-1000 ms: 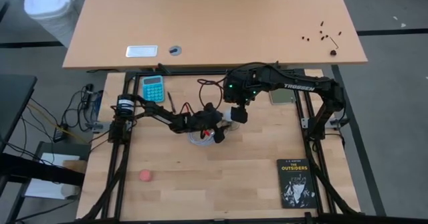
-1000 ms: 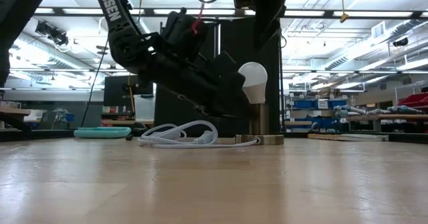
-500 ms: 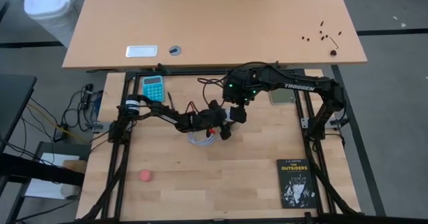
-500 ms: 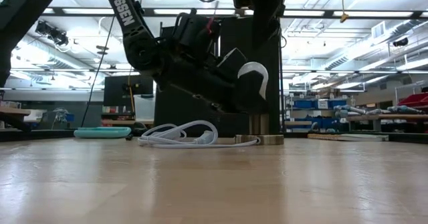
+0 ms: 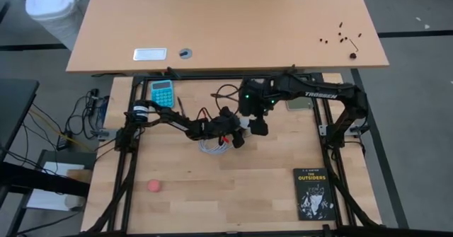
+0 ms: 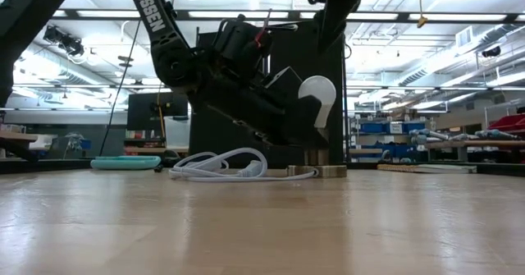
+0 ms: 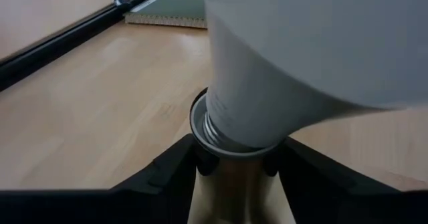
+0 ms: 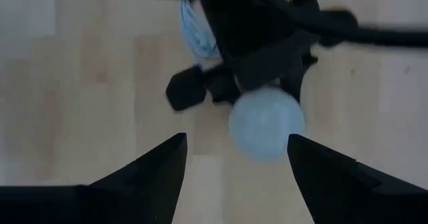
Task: Screw lightbulb
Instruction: Insert the white lightbulb into the desk lamp
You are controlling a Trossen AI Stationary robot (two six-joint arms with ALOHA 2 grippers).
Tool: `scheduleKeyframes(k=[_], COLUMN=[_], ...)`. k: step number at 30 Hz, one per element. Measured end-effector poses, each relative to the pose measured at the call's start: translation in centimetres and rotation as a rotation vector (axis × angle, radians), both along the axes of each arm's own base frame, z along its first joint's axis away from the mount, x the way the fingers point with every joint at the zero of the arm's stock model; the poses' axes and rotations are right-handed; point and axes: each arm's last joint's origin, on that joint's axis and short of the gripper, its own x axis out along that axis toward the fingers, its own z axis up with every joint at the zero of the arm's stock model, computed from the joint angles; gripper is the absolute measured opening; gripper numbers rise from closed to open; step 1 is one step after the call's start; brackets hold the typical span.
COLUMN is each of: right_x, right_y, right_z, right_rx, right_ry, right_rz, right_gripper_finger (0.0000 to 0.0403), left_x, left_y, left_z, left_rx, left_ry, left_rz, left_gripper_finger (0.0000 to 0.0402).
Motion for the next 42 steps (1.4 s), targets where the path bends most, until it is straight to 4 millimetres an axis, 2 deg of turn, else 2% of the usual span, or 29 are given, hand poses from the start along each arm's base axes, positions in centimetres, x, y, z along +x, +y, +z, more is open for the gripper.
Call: scheduleKeyframes(k=[8,15,24,28,35,42], right_x=[0.5,0.8,0.0,0.1,0.1,-0.9], right_y=[-0.2,-0.4,-2.5,-2.4,-2.0,-2.1], right_z=[-3.5,-3.8,-4.6,-4.6,-4.3,-1.9], right_rx=[-0.022,-0.069,-0.083,-0.042,-0.072,-0.083], right_ry=[0.018,-0.012,0.038,0.027,0.019,-0.061], right_rz=[-0.036,-0.031,-0.098,-0.081,-0.077,-0.091], right_gripper_finger=[0.0266,0.0265,0.0258,0.0254,0.0253,0.0259], left_x=[0.0,0.0,0.0,0.0,0.0,-0.1], left_y=[0.0,0.0,-0.1,-0.1,-0.2,-0.2], left_z=[0.0,0.0,0.0,0.0,0.0,-0.1], left_rx=[-0.070,-0.076,-0.079,-0.078,-0.082,-0.082], left_ry=[-0.033,-0.034,-0.035,-0.035,-0.034,-0.023], left_rz=[0.038,0.040,0.039,0.038,0.034,0.037], left_gripper_finger=[0.0194,0.0194,0.0194,0.0194,0.0193,0.0193])
